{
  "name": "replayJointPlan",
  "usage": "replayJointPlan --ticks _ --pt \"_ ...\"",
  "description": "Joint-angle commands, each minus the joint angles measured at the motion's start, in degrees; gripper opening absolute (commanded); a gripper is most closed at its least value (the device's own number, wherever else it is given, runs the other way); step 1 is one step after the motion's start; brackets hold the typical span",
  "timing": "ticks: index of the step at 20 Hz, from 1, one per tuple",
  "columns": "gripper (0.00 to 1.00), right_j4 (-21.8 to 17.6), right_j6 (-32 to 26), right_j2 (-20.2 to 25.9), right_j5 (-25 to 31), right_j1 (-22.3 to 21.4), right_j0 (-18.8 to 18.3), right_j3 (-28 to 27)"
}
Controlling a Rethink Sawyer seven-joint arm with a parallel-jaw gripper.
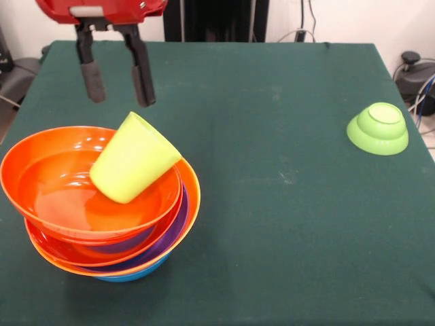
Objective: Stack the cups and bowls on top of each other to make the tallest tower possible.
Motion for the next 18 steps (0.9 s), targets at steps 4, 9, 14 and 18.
replayJointPlan --ticks 4,9,14,18 --pt "1.00 -6.9 -3.1 -5.2 -6.6 2.2 1.2 7.7" --pt "1.00 -6.4 -3.1 -5.3 -6.8 2.8 1.4 8.8" --pt "1.00 -5.1 -3.2 -4.7 -5.9 2.9 1.1 9.9" --pt "1.00 -4.6 -3.3 -4.2 -5.3 2.9 1.1 9.7"
